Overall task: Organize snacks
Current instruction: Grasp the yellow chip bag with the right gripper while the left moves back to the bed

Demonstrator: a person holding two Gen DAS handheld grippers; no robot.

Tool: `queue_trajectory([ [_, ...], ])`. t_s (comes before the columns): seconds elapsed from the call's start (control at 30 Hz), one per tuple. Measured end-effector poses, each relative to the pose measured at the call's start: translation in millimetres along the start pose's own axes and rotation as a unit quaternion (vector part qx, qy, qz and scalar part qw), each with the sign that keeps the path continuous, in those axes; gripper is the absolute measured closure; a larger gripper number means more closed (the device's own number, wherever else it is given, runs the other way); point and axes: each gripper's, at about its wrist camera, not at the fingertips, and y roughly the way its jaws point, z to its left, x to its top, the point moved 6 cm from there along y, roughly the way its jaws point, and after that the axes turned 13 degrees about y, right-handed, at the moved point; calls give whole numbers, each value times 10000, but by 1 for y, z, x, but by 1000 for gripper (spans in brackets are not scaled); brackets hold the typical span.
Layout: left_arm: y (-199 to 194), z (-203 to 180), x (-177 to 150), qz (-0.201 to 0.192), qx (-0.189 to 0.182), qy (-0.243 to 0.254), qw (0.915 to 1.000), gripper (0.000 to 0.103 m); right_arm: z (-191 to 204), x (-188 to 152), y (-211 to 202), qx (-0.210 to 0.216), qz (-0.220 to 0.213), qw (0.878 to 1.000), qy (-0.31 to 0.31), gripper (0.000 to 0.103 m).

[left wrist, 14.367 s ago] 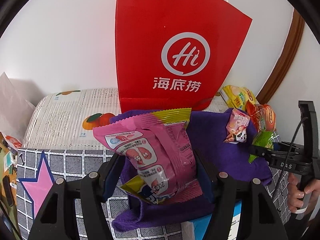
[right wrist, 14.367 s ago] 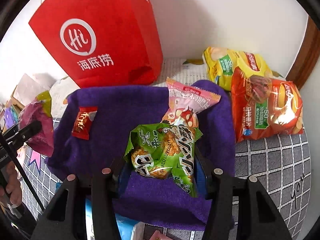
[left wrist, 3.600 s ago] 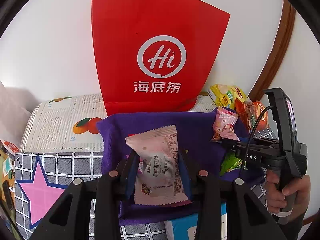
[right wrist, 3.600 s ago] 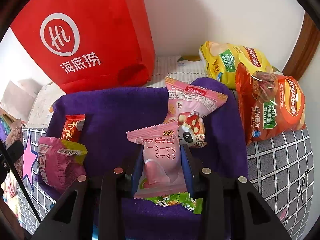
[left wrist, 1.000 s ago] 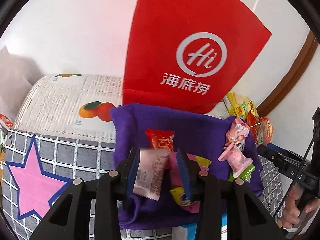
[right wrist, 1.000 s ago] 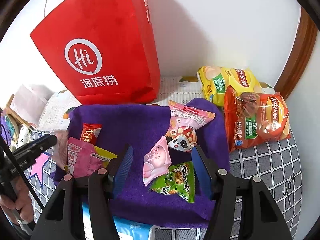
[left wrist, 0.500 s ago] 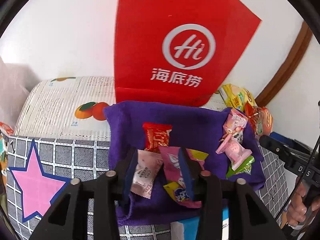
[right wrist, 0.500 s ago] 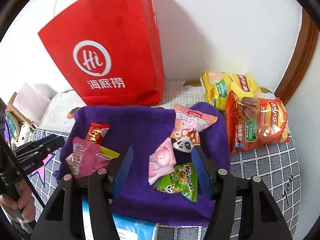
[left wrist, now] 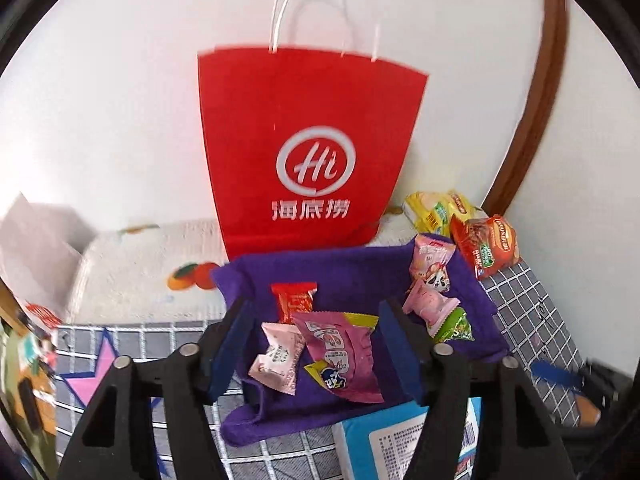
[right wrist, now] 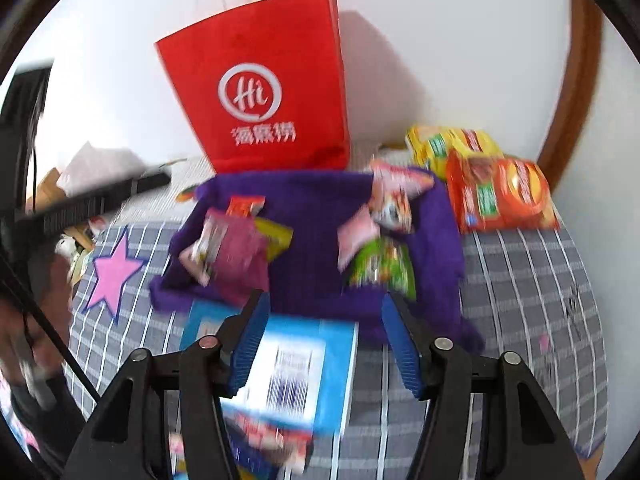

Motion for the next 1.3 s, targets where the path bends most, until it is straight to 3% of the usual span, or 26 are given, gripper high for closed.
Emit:
queue_trajectory([
  [0.1, -12, -2, -10, 12, -43, -16, 10000, 38, -2, -35, -15, 129, 42, 9998, 123, 48],
  [0.33, -36, 0, -68, 285, 16, 15, 9996, 38, 24, -116, -19, 926, 378, 9950, 81, 47],
  [0.6, -65, 20, -134, 508, 85, -237, 9984, 38, 66, -162, -8, 641, 136, 9952, -721, 42],
  [0.8, -70, 17, -167, 641, -12, -315, 9974, 38, 64, -183, 31, -71, 182, 9954, -934, 42],
  [0.83, -70, 15, -169, 649, -22, -304, 9974, 38, 62, -185, 34, -142, 81, 9951, -979, 43],
  [0.87, -70, 13, -172, 664, -43, -284, 9974, 38, 60, -187, 35, -246, -61, 9944, -1026, 51],
  [0.9, -69, 11, -175, 681, -57, -269, 9973, 38, 58, -188, 34, -315, -147, 9938, -1060, 55],
  [1.13, -51, -16, -198, 909, -237, -81, 9955, 38, 22, -172, -12, -289, -749, 9950, -594, 56],
  [1.3, -40, -47, -204, 970, -496, 122, 9940, 38, -32, -158, -5, -821, -811, 9926, -389, 56],
])
